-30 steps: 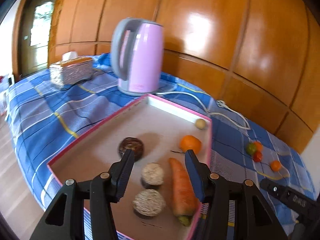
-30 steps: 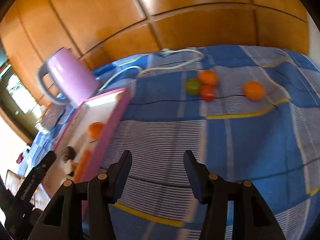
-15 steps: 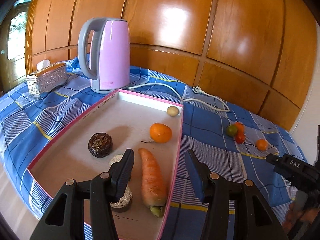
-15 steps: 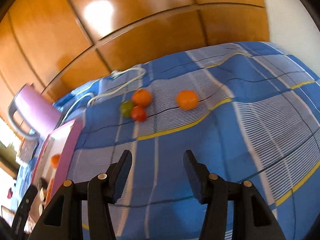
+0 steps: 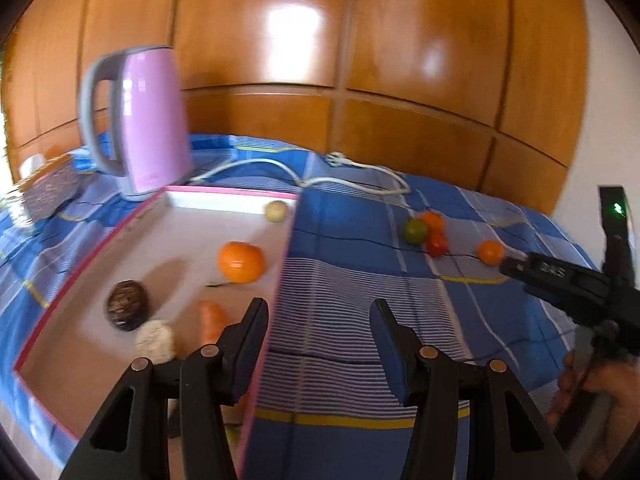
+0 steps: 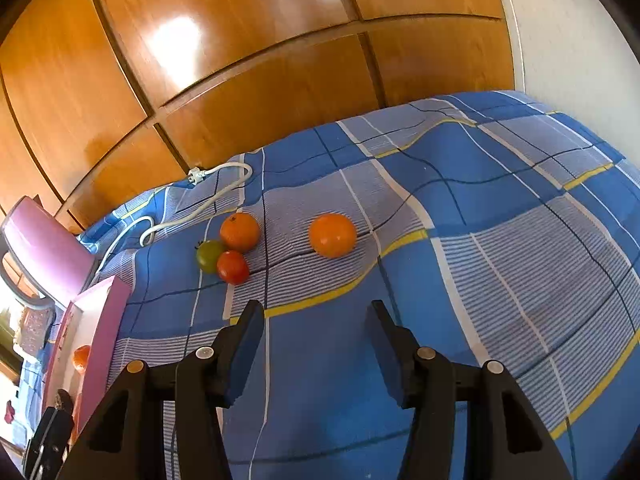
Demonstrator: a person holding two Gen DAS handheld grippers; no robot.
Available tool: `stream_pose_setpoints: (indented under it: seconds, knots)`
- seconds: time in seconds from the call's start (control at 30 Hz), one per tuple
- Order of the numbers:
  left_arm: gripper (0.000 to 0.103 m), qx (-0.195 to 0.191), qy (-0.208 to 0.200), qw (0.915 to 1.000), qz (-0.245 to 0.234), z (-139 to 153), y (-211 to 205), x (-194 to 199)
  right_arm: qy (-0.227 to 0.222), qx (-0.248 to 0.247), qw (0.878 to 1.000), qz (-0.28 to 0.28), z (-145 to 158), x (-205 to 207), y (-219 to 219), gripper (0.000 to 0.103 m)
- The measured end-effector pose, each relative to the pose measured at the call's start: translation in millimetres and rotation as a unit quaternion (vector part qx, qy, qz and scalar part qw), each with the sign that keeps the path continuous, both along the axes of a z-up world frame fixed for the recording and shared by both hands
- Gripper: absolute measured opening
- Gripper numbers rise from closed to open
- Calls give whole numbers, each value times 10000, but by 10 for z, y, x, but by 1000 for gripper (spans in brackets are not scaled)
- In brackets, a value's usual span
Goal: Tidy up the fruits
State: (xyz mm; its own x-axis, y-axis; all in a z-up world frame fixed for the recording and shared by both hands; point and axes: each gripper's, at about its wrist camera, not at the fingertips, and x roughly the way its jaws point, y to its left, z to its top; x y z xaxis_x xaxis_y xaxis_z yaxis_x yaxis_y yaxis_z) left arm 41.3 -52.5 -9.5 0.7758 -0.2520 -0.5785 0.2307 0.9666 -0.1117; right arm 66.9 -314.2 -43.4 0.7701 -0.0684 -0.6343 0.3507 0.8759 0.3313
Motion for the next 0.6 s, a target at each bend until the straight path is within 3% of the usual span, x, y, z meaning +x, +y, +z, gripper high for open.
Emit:
stream_pose_setpoints:
  seconds: [0.4,0.6]
  knots:
    - [53,-227,337,9973,-607,-60,-443,381,119,-237,9996,-87,-27,307,-113,54]
    - [53,-318,537,9945,-842,-111,-655,594,371,-101,9990,-206,-121,498,-274,54]
